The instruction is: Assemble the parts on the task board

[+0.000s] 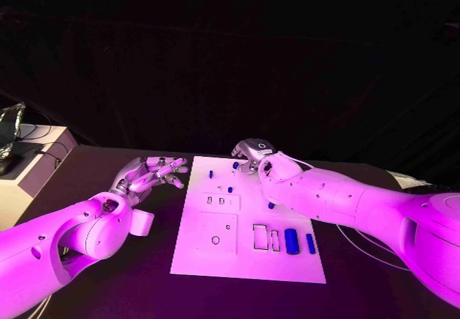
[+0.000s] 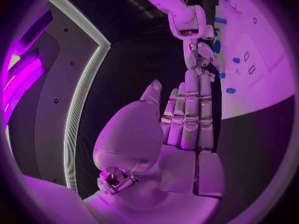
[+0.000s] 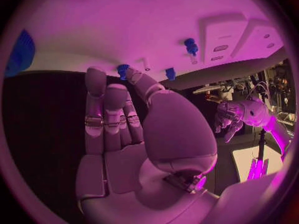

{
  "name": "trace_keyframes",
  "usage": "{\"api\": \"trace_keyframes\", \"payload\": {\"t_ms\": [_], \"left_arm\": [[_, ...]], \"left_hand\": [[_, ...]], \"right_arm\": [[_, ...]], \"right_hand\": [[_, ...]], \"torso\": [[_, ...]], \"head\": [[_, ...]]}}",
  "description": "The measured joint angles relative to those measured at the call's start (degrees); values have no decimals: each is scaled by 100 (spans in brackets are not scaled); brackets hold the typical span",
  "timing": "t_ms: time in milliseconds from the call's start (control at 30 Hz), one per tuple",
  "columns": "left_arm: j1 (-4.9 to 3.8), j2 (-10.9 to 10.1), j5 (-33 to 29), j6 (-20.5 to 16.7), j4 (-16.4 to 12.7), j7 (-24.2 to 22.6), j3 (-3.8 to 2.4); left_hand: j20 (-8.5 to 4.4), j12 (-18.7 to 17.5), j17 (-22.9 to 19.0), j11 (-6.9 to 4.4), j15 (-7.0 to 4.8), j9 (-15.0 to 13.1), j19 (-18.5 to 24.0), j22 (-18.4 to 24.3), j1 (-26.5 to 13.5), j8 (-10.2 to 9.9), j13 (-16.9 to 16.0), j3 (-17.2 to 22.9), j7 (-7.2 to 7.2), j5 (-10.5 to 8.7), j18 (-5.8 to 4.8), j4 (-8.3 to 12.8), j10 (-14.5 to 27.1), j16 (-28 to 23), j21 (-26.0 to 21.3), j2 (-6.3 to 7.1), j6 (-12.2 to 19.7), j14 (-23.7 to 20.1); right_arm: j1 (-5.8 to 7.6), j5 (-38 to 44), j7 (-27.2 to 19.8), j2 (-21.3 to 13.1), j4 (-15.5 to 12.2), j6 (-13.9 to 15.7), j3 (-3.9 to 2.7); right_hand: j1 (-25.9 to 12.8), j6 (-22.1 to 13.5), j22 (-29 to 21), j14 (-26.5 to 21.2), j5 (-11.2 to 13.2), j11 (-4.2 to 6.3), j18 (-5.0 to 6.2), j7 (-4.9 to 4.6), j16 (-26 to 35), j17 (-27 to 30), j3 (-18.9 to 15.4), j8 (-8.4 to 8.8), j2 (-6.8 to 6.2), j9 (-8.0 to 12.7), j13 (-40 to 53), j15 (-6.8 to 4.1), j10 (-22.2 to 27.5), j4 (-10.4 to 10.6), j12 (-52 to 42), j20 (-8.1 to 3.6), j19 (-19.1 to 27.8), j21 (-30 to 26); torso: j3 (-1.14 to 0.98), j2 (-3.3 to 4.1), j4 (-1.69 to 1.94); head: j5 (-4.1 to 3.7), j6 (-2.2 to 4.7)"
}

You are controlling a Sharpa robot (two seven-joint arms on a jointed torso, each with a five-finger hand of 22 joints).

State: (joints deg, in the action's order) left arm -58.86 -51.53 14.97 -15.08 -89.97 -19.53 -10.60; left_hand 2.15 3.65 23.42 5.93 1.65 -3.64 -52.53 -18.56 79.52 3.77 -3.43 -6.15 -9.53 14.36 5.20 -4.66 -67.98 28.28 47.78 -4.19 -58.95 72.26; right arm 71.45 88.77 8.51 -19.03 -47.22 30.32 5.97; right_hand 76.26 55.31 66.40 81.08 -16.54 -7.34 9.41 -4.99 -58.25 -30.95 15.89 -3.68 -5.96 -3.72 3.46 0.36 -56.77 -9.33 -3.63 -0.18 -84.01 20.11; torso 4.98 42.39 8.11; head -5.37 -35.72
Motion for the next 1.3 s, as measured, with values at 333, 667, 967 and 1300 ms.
{"api": "trace_keyframes", "payload": {"t_ms": [333,667,967,1300], "left_arm": [[0,-27,1,0,10,2,0],[1,-61,1,7,18,2,1],[3,-76,1,86,41,-31,1],[6,-72,2,143,51,-54,1]], "left_hand": [[0,0,-5,0,0,0,0,11,0,0,0,0,0,0,1,0,0,0,0,0,0,0],[0,0,-5,0,0,0,0,18,0,0,0,16,0,0,1,16,-1,0,-1,0,0,0],[0,0,-11,-31,0,0,0,27,0,0,0,16,42,0,1,16,-32,0,-1,0,-43,0],[0,0,-11,-31,0,0,0,33,0,0,0,16,42,0,1,16,-32,0,-1,0,-43,0]], "right_arm": [[-9,-139,-58,-605,-719,241,-59],[127,-1036,-157,-1803,-1846,267,-143],[185,-1687,-156,-2301,-2011,-196,-153],[176,-1872,75,-2229,-1686,-716,-154]], "right_hand": [[-23,291,-126,21,-133,161,35,-289,-123,90,136,0,45,0,-4,-50,-743,10,23,-3,2,344],[-145,445,648,17,-401,331,-178,-288,-395,-316,-1174,-53,51,-30,2333,-377,-1413,327,-2026,-257,83,1868],[-166,199,855,62,-465,408,-325,-299,-1405,-2063,-1529,-273,-109,-47,6818,-269,-1274,795,-6028,-310,-3,3693],[-159,179,855,73,-755,399,-375,-279,-1498,-2407,-1490,-298,-116,-46,7149,-259,-1389,813,-6208,-309,-2,3923]], "torso": [[-5,-1,-21],[-28,-25,-102],[-70,-26,-186],[-101,-8,-199]], "head": [[20,20],[51,86],[43,135],[32,134]]}}
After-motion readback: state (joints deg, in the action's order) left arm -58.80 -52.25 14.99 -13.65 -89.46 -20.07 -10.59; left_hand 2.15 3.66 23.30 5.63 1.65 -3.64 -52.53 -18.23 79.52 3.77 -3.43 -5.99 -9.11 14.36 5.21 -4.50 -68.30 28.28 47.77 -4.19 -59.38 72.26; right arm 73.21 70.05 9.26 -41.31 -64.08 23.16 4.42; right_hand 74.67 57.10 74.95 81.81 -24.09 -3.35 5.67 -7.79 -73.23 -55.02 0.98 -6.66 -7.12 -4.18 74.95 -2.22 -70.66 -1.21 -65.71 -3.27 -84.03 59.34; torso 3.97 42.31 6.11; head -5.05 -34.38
